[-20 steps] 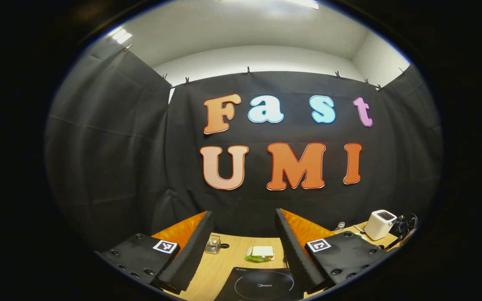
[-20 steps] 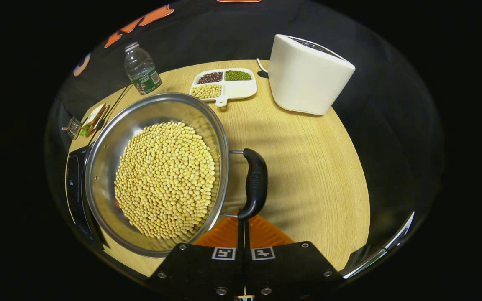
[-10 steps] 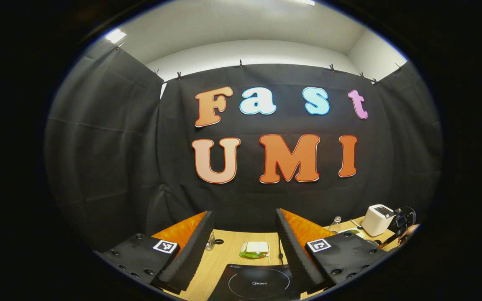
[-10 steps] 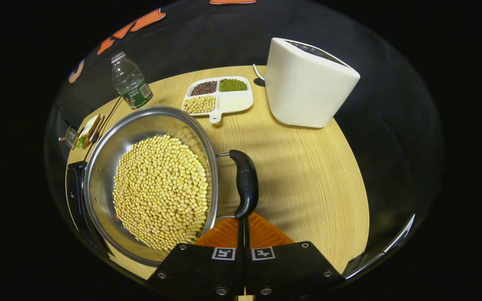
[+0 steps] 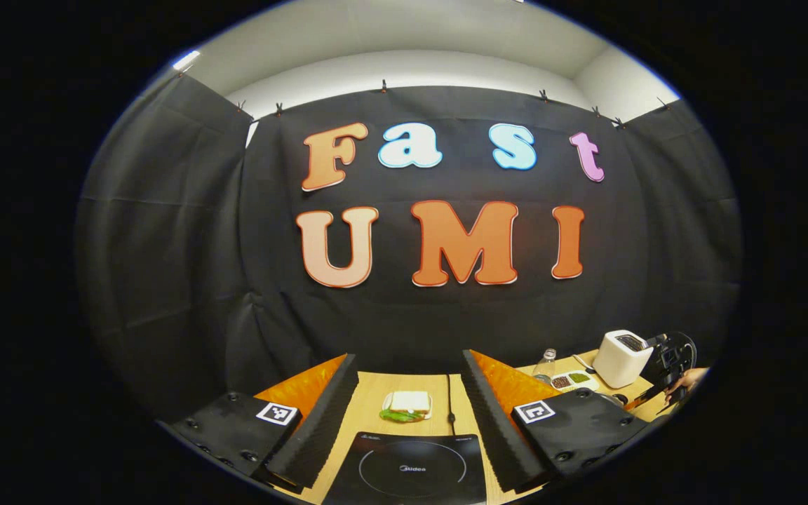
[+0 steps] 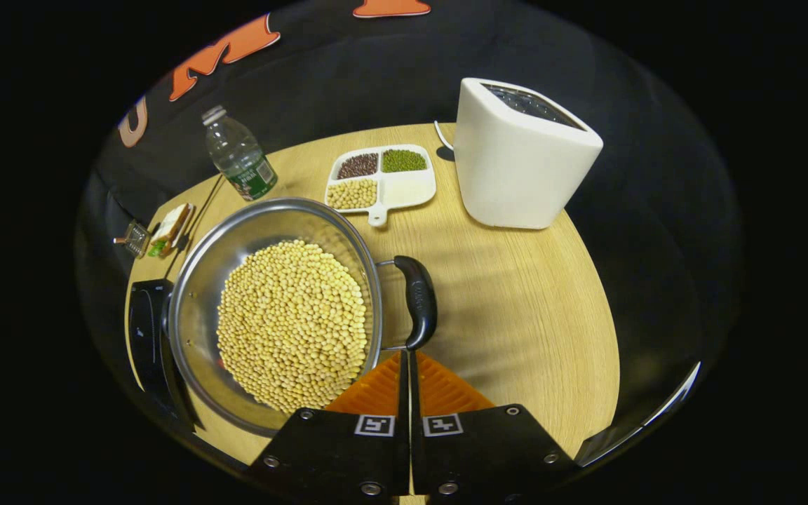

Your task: First push the handle of the pot to place it horizontally, then grasp the pot with both hands and set it on the induction cooktop.

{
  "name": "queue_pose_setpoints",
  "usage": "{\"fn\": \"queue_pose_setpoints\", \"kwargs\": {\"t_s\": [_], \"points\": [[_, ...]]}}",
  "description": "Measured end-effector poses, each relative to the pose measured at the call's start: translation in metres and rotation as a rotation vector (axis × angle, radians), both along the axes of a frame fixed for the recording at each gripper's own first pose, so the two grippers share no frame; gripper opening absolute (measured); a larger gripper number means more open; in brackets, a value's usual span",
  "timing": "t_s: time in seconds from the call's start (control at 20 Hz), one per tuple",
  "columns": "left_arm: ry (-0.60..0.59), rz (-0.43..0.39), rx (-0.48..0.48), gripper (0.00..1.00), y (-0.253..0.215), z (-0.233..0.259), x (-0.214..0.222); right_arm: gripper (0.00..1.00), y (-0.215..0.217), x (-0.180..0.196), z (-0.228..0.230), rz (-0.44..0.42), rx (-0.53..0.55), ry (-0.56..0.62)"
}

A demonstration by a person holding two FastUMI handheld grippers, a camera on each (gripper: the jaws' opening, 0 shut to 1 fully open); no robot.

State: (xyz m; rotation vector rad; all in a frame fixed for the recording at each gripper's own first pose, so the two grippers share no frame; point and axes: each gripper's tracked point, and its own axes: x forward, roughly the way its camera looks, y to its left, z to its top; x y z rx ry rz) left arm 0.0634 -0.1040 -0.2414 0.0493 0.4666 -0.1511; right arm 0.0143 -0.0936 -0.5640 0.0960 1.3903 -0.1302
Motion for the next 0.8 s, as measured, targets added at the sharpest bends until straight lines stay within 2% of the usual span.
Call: {"fn": "queue_pose_setpoints", "kwargs": {"t_s": [0.15,0.25,0.3,0.35,0.4,0.5,0.6,0.75,0.8], "points": [[0.108,-0.064,-0.023,0.97,-0.035,-0.038,-0.004,0.08,0.001,0.015,0.027,0.023,0.002,-0.067],[0.178,-0.104,-0.038,0.97,-0.056,-0.06,-0.007,0.23,0.008,0.023,0.038,0.027,0.017,-0.088],[0.208,-0.118,-0.043,0.97,-0.067,-0.072,-0.008,0.37,0.013,0.025,0.041,0.028,0.03,-0.091],[0.239,-0.13,-0.044,0.97,-0.076,-0.082,-0.009,0.44,0.016,0.026,0.043,0.031,0.045,-0.09],[0.268,-0.138,-0.046,0.97,-0.086,-0.092,-0.011,0.57,0.02,0.027,0.043,0.037,0.053,-0.085],[0.333,-0.16,-0.052,0.95,-0.109,-0.114,-0.017,0.72,0.022,0.031,0.042,0.05,0.055,-0.09],[0.403,-0.182,-0.056,0.97,-0.129,-0.137,-0.024,0.78,0.024,0.034,0.039,0.051,0.063,-0.089],[0.519,-0.226,-0.068,0.95,-0.164,-0.178,-0.039,0.83,0.02,0.037,0.027,0.055,0.059,-0.074],[0.555,-0.239,-0.067,0.97,-0.175,-0.192,-0.044,0.85,0.018,0.037,0.023,0.054,0.057,-0.067]]}}
